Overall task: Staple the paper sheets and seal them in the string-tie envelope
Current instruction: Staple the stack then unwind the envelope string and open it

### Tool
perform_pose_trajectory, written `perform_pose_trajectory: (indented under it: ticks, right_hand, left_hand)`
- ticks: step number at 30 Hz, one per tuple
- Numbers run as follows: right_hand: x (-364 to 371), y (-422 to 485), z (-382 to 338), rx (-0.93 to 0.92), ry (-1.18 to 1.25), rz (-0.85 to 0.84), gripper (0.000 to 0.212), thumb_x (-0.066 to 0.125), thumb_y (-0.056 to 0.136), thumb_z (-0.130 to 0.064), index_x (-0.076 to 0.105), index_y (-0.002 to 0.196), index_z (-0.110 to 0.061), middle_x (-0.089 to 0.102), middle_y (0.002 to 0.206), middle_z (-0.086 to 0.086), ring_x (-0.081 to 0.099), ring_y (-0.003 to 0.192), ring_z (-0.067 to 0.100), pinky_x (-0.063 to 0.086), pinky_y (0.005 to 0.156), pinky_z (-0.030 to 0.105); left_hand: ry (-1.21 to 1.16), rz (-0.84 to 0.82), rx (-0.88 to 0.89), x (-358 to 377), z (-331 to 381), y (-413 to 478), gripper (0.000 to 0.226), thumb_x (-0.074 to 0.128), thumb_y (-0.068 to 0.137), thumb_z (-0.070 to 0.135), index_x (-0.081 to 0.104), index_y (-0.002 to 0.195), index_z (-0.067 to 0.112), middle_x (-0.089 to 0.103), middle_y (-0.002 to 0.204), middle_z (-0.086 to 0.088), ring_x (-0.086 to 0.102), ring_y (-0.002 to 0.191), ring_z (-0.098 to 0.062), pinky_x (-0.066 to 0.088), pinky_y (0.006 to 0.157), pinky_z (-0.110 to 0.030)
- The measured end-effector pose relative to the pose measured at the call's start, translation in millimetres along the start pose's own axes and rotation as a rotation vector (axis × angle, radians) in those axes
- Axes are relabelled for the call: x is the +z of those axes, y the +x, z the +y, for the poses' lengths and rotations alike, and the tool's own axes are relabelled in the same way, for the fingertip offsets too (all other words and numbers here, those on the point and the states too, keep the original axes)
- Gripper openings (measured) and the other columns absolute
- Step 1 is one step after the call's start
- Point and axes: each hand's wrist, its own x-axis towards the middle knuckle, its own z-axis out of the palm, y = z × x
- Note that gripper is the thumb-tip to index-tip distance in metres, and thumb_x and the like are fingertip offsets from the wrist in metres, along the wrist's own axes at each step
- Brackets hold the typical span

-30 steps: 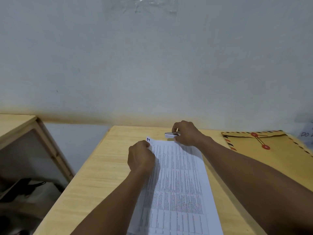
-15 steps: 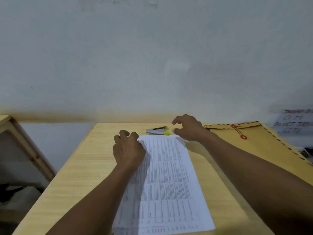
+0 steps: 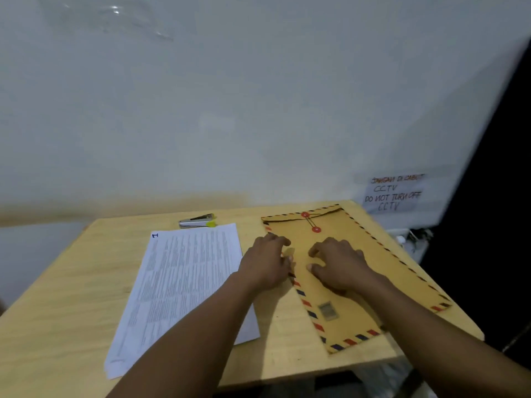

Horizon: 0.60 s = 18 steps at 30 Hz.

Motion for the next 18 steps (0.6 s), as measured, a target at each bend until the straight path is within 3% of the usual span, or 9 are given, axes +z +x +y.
perform_pose_trajectory:
  ticks: [6, 9, 11, 14, 18]
  right_hand:
    - [-1, -45, -13, -0.150, 0.029, -0.052, 0.042, 0.063, 0.090, -0.049, 0.059, 0.130, -0.035, 0.053, 0.134, -0.007, 0.044, 0.125, 0.018, 0.047, 0.097, 0.038]
    - [-7, -50, -10, -0.174, 0.189, -0.078, 0.031, 0.065, 0.092, -0.041, 0.066, 0.121, -0.031, 0.062, 0.123, -0.007, 0.055, 0.113, 0.013, 0.052, 0.091, 0.032]
    - [-13, -36, -4, -0.156, 0.266, -0.004, 0.024, 0.065, 0.092, -0.037, 0.070, 0.114, -0.027, 0.066, 0.115, -0.006, 0.060, 0.105, 0.013, 0.054, 0.087, 0.034]
    - [-18, 11, 13, -0.073, 0.217, 0.202, 0.021, 0.066, 0.092, -0.036, 0.072, 0.108, -0.025, 0.066, 0.113, -0.001, 0.057, 0.111, 0.022, 0.052, 0.089, 0.041]
    - [-16, 70, 31, 0.037, 0.174, 0.250, 0.019, 0.066, 0.093, -0.034, 0.074, 0.107, -0.025, 0.064, 0.118, 0.002, 0.051, 0.117, 0.027, 0.047, 0.091, 0.043]
  left_hand:
    - [0.078, -0.021, -0.046, 5, -3, 8, 0.056, 0.055, 0.100, 0.040, 0.041, 0.151, 0.023, 0.036, 0.161, -0.005, 0.034, 0.146, -0.027, 0.039, 0.114, -0.044]
    - [0.161, -0.055, -0.062, 8, -7, 12, 0.058, 0.052, 0.099, 0.046, 0.040, 0.151, 0.024, 0.036, 0.161, -0.004, 0.035, 0.145, -0.028, 0.039, 0.114, -0.047]
    - [0.247, -0.043, -0.036, 11, -8, 15, 0.058, 0.049, 0.098, 0.050, 0.042, 0.150, 0.026, 0.042, 0.157, -0.004, 0.036, 0.143, -0.027, 0.037, 0.112, -0.047]
    - [0.333, -0.049, -0.009, 8, -9, 23, 0.064, 0.047, 0.094, 0.056, 0.043, 0.149, 0.025, 0.046, 0.152, -0.005, 0.038, 0.140, -0.027, 0.036, 0.110, -0.047]
    - [0.380, -0.084, 0.005, 3, -14, 37, 0.067, 0.047, 0.093, 0.061, 0.046, 0.149, 0.023, 0.048, 0.144, -0.005, 0.042, 0.132, -0.026, 0.039, 0.107, -0.046]
